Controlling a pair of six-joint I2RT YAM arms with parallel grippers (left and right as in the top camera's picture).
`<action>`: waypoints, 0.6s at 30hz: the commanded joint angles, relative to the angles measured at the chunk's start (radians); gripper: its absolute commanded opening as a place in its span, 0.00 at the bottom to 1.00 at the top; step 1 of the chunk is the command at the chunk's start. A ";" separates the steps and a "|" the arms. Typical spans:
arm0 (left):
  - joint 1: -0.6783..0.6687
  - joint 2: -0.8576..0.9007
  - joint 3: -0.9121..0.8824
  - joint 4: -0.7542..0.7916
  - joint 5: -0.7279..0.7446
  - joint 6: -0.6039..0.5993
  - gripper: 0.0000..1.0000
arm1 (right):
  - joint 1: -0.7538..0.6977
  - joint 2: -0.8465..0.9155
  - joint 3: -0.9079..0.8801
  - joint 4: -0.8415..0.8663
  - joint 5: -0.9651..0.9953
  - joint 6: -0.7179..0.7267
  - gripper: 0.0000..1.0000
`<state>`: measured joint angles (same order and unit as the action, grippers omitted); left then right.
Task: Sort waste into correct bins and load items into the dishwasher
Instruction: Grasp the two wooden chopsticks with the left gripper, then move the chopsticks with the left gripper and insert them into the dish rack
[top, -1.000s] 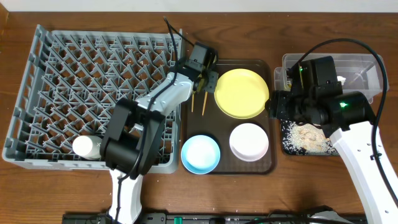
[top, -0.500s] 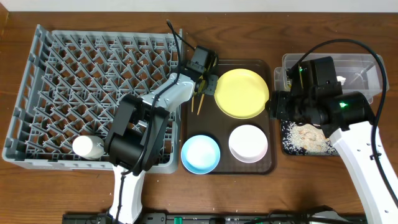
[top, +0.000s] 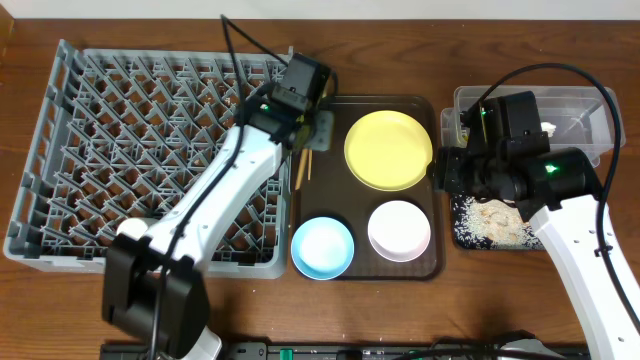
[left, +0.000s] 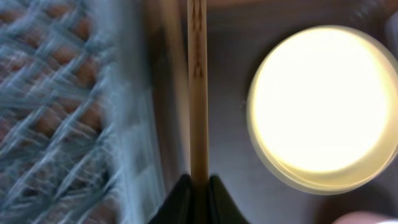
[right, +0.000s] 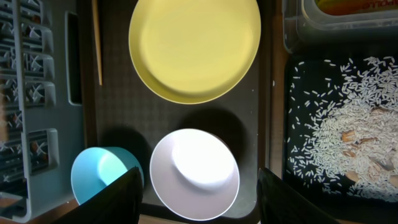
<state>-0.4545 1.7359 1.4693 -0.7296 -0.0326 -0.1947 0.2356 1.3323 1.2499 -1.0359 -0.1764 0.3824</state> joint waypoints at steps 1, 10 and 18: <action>0.013 0.018 -0.001 -0.084 -0.198 -0.056 0.08 | -0.005 -0.003 -0.004 -0.003 -0.004 0.002 0.57; 0.078 0.073 -0.089 -0.065 -0.188 -0.069 0.08 | -0.005 -0.003 -0.004 -0.005 -0.004 0.002 0.56; 0.085 0.071 -0.089 -0.062 -0.117 -0.048 0.22 | -0.005 -0.003 -0.004 -0.004 -0.004 0.002 0.54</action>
<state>-0.3710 1.8122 1.3769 -0.7891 -0.1913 -0.2550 0.2356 1.3323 1.2499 -1.0367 -0.1764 0.3824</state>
